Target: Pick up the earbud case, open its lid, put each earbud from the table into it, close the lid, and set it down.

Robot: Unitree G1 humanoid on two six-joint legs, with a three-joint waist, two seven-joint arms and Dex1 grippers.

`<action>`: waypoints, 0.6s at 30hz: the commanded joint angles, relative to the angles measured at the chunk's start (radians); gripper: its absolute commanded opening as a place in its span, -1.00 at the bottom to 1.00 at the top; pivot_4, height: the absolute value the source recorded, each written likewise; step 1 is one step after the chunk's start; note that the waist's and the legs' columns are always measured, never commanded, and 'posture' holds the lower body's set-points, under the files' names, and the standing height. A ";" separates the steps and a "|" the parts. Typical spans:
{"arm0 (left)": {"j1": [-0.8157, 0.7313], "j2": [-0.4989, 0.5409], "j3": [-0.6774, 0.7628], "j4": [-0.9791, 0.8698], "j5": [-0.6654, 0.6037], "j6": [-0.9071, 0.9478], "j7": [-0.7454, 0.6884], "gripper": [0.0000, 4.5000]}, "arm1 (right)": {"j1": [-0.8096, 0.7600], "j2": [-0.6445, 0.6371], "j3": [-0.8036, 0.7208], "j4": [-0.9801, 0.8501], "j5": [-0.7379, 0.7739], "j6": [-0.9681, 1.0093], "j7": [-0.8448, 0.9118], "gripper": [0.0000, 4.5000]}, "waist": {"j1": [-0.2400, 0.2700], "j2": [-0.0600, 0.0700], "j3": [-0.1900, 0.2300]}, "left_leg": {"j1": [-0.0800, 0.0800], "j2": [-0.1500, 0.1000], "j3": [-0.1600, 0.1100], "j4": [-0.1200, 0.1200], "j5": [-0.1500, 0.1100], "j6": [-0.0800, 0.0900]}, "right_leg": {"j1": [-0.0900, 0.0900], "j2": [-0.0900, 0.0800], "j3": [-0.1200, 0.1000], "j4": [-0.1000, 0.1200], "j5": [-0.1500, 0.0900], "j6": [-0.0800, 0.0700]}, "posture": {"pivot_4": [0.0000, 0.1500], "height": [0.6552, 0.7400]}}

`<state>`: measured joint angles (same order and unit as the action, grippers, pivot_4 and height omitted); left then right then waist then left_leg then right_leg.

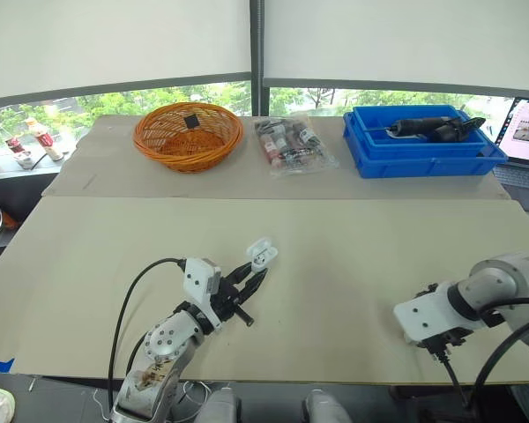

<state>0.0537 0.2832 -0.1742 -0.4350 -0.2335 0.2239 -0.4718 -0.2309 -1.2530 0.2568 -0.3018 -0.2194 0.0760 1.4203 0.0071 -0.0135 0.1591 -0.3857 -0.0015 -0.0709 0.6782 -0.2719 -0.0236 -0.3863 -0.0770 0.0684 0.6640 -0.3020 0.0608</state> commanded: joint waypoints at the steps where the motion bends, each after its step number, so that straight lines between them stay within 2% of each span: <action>1: -0.001 0.002 0.002 -0.022 0.002 -0.018 -0.004 -0.77 | -0.014 0.016 0.014 0.009 -0.011 0.012 0.016 0.21 | 0.000 0.000 0.000 | 0.000 0.000 0.000 0.000 0.000 0.000 | 0.000 0.000 0.000 0.000 0.000 0.000 | 1.00 1.00; 18: -0.005 0.001 -0.003 -0.012 0.006 -0.024 -0.006 -0.77 | -0.068 0.069 0.053 -0.002 0.005 0.038 0.117 0.21 | -0.002 0.000 0.000 | 0.001 0.000 0.000 0.000 0.000 0.000 | 0.001 0.000 0.000 0.000 0.000 0.000 | 1.00 1.00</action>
<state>0.0556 0.2859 -0.1744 -0.4342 -0.2326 0.2225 -0.4735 -0.3005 -1.1959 0.2961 -0.2865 -0.2300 0.1033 1.5228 0.0049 -0.0137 0.1591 -0.3851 -0.0014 -0.0712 0.6781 -0.2719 -0.0235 -0.3857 -0.0769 0.0681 0.6640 -0.3020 0.0608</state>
